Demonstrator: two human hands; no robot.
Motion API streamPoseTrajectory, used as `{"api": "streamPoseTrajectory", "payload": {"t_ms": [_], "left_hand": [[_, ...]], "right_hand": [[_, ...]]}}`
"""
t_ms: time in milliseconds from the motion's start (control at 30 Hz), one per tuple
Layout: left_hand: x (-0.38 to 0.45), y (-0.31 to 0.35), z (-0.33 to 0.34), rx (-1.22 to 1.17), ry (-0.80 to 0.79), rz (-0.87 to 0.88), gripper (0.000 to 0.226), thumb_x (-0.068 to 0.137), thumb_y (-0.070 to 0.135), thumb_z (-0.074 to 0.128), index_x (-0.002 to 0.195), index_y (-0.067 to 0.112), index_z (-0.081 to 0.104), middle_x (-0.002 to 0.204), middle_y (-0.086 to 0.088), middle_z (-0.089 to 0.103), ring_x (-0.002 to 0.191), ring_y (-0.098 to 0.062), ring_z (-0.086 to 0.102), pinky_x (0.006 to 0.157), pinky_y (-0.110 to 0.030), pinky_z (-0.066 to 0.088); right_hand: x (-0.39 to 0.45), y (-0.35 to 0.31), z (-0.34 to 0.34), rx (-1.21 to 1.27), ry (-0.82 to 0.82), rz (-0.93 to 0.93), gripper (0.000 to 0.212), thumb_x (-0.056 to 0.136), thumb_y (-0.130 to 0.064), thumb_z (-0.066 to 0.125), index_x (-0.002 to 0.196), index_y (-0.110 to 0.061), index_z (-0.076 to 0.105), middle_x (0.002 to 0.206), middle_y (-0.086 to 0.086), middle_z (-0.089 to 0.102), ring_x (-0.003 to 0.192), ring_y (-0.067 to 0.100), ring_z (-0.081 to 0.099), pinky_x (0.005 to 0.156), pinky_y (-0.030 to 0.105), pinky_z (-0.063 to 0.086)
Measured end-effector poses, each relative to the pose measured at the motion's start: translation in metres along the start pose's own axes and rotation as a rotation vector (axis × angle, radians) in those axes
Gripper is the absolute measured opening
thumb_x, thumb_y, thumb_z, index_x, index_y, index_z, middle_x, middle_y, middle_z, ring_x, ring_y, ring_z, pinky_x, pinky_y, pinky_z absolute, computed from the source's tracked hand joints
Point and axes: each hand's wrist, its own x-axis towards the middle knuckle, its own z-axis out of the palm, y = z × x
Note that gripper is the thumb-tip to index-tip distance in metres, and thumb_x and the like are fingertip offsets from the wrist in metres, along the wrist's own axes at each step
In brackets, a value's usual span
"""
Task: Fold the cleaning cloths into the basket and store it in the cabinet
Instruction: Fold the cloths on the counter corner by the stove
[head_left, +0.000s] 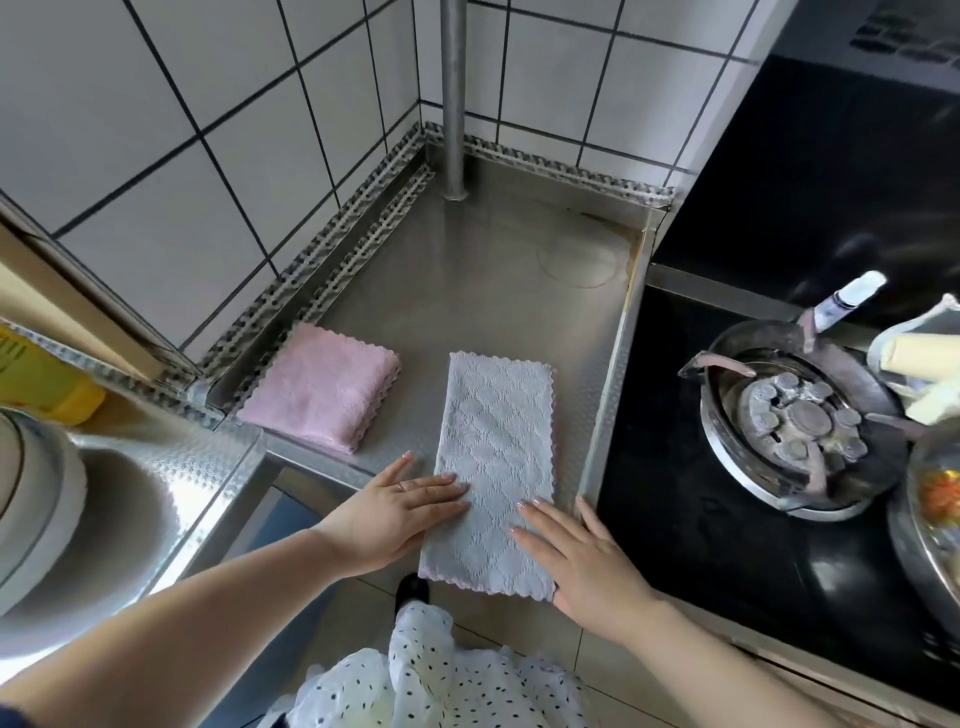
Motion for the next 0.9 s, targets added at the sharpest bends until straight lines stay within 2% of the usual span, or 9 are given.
{"api": "streamPoseTrajectory", "payload": {"t_ms": [133,200,267,300,400,467,567,733,900], "left_hand": [[0.008,0.000,0.000,-0.165,0.120,-0.120,0.034,0.094,0.031,0.040,0.122,0.028,0.058,0.128,0.015,0.060,0.124,-0.001,0.050,0.112,-0.052,0.019],[0.013,0.003,0.001,-0.279,0.174,-0.240,0.040,0.097,0.043,0.033,0.112,0.023,0.064,0.114,0.013,0.067,0.108,-0.003,0.060,0.115,-0.046,0.019],[0.023,0.008,-0.005,-0.479,0.212,-0.436,0.063,0.093,0.062,0.023,0.089,0.013,0.063,0.081,0.006,0.066,0.079,-0.006,0.060,0.103,-0.034,0.038],[0.029,0.009,-0.010,-0.568,0.238,-0.543,0.062,0.091,0.065,0.026,0.078,0.012,0.056,0.067,0.005,0.056,0.067,-0.006,0.052,0.083,-0.030,0.044],[0.052,0.011,-0.024,-0.747,0.335,-0.790,0.042,0.094,0.042,0.048,0.067,0.012,0.039,0.056,0.006,0.038,0.051,-0.008,0.036,0.055,-0.029,0.032],[0.069,0.007,-0.031,-0.859,0.403,-0.879,0.039,0.095,0.034,0.051,0.064,0.014,0.036,0.057,0.006,0.035,0.052,-0.009,0.031,0.053,-0.025,0.028],[0.091,-0.002,-0.037,-0.948,0.442,-1.002,0.036,0.096,0.031,0.050,0.064,0.017,0.039,0.060,0.006,0.036,0.055,-0.010,0.032,0.051,-0.022,0.026],[0.114,-0.024,-0.035,-0.995,0.399,-1.125,0.033,0.095,0.035,0.050,0.079,0.006,0.055,0.068,0.003,0.047,0.063,-0.013,0.042,0.056,-0.025,0.033],[0.125,-0.042,-0.033,-0.992,0.309,-1.178,0.024,0.096,0.036,0.049,0.089,0.015,0.057,0.078,0.007,0.054,0.076,-0.013,0.050,0.064,-0.027,0.035]], "right_hand": [[0.008,0.005,-0.009,0.274,0.182,0.136,0.055,0.077,-0.037,0.052,0.132,-0.028,0.049,0.134,-0.014,0.053,0.128,0.006,0.046,0.118,0.031,0.002],[0.016,0.002,-0.023,0.513,0.245,0.285,0.044,0.080,-0.041,0.041,0.116,-0.026,0.061,0.109,-0.017,0.063,0.108,0.010,0.058,0.116,0.029,0.022],[0.026,0.001,-0.040,0.695,0.351,0.459,0.029,0.083,-0.041,0.045,0.094,-0.022,0.064,0.081,-0.012,0.061,0.081,0.014,0.059,0.081,0.019,0.044],[0.033,0.003,-0.046,0.759,0.392,0.532,0.017,0.087,-0.036,0.052,0.084,-0.022,0.060,0.070,-0.011,0.056,0.069,0.014,0.055,0.062,0.017,0.040],[0.058,0.013,-0.057,0.934,0.488,0.656,0.022,0.092,-0.027,0.055,0.071,-0.026,0.050,0.056,-0.007,0.045,0.052,0.009,0.039,0.050,0.024,0.029],[0.078,0.020,-0.066,1.020,0.530,0.701,0.010,0.093,-0.025,0.053,0.087,-0.024,0.060,0.063,-0.001,0.055,0.053,0.011,0.041,0.053,0.029,0.034],[0.105,0.032,-0.073,1.016,0.533,0.767,0.026,0.095,-0.020,0.048,0.117,-0.016,0.062,0.076,-0.009,0.060,0.061,0.008,0.049,0.059,0.021,0.039],[0.130,0.055,-0.083,0.968,0.407,0.862,0.034,0.099,-0.022,0.039,0.129,-0.017,0.054,0.131,-0.003,0.058,0.115,0.020,0.054,0.082,0.021,0.035],[0.147,0.071,-0.078,0.946,0.365,0.869,0.036,0.100,-0.023,0.038,0.133,-0.016,0.050,0.142,-0.010,0.048,0.127,0.016,0.047,0.088,0.018,0.030]]}}
